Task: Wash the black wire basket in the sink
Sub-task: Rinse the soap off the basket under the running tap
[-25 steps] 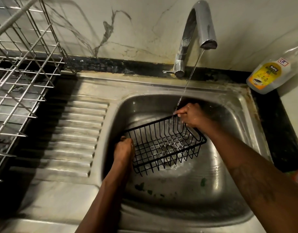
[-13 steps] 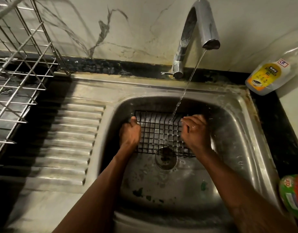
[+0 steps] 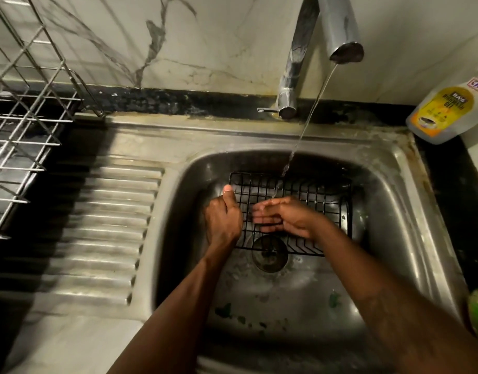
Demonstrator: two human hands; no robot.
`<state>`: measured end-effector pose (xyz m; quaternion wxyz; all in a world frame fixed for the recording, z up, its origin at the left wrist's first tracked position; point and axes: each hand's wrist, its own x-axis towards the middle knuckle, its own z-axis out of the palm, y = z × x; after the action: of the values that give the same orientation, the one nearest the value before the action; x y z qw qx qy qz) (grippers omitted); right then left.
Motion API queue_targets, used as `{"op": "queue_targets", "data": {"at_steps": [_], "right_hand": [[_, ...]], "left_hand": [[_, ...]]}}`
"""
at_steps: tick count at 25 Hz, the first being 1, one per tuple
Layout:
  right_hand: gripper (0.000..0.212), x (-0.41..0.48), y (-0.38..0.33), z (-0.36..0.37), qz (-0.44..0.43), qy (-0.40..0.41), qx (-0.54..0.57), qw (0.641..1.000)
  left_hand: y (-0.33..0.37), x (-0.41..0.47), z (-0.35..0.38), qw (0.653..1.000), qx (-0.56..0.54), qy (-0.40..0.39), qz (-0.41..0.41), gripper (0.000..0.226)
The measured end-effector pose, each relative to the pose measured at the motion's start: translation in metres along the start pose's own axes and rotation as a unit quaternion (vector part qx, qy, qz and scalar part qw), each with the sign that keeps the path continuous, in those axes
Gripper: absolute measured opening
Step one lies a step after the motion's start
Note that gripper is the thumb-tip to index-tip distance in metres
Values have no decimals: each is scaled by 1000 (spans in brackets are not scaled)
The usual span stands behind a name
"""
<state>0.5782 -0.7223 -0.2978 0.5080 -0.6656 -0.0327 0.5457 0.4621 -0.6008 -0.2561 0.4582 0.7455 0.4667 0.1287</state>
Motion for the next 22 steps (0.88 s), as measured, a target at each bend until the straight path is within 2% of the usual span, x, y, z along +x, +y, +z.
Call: {"op": "queue_targets", "data": {"at_steps": [2,3,4,5,6,8,9,10,13,15,19,22], "right_hand": [[18,4,-13,-9,-51,77,19,996],[17,8,-16,-9,-86,120,74,986],[16,9,-15,-1,-108,142,141,974],[17,11,-9,13,-111,131,184,968],[18,13,-2,31,-96,100,176,975],[21,13,7,55,-45,38,68,996],[23,16,4,54,-34,36,40,998],[21,19,-3,45,-39,52,39,997],[13,21,-22,15,-94,115,167,975],[18,21,-12,23,-93,119,213,965],[31,16,8,41,-38,60,73,995],[28,19,10,10,-71,147,84,983]], "left_hand": [[-2,-3,0,1000,4,14,22,55],[-2,-2,0,1000,2,16,21,54],[-4,-1,1,1000,4,14,20,54],[-5,1,2,1000,6,7,17,54],[-6,3,2,1000,5,1,16,55],[-7,5,1,1000,-1,5,17,58],[-6,5,1,1000,-4,11,20,58],[-7,4,3,1000,-2,8,26,56],[-5,4,10,999,-11,-26,34,54],[0,5,10,999,-10,-37,25,58],[3,5,5,996,-9,-60,-57,63],[-5,6,14,993,31,-96,-63,74]]}}
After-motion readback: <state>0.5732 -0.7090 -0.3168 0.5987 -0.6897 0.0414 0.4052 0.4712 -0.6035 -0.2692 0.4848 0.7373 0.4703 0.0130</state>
